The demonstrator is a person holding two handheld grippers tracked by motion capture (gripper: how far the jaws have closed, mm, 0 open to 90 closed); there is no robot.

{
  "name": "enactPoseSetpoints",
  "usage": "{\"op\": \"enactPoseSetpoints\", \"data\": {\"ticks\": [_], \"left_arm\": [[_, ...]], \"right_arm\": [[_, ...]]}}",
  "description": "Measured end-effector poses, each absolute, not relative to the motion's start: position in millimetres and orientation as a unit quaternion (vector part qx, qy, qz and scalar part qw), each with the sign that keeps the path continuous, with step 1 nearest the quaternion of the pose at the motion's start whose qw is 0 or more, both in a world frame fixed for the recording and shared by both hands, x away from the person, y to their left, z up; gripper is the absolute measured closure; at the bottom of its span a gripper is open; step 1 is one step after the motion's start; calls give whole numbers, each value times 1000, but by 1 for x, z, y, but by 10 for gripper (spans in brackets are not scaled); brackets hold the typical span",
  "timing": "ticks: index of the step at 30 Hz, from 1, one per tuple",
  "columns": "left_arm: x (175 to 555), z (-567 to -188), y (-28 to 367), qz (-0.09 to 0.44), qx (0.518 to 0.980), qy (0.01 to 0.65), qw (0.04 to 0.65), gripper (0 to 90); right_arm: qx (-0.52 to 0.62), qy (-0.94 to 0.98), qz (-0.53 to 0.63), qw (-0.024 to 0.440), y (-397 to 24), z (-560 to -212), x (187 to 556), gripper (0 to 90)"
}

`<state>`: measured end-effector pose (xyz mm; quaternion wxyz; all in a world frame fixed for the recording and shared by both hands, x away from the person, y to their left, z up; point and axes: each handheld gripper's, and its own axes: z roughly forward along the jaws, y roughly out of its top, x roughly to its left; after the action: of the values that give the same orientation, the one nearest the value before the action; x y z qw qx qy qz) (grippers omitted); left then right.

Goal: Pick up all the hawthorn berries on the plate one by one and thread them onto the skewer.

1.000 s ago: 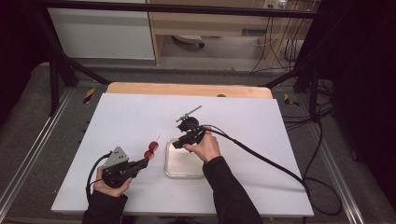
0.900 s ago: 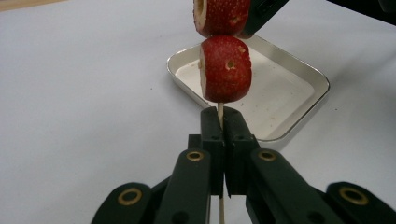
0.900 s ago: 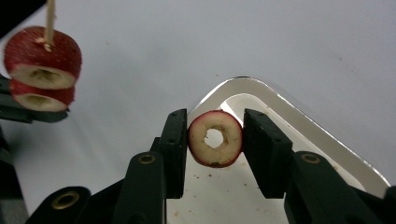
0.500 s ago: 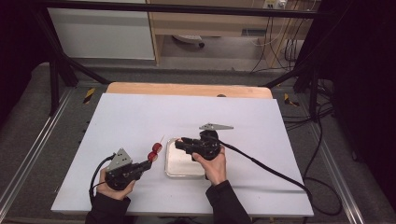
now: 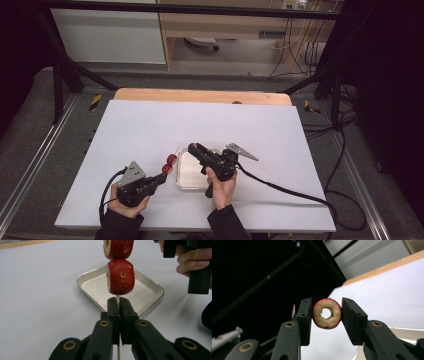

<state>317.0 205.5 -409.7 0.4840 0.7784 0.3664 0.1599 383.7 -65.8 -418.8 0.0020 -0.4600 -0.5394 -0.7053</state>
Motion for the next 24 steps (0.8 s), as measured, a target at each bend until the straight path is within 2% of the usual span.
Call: {"op": "enactPoseSetpoints", "data": {"ticks": [24], "left_arm": [[315, -414, 183, 134, 776, 374, 490, 882]], "right_arm": [[-458, -425, -781, -7, -58, -424, 378, 619]]}}
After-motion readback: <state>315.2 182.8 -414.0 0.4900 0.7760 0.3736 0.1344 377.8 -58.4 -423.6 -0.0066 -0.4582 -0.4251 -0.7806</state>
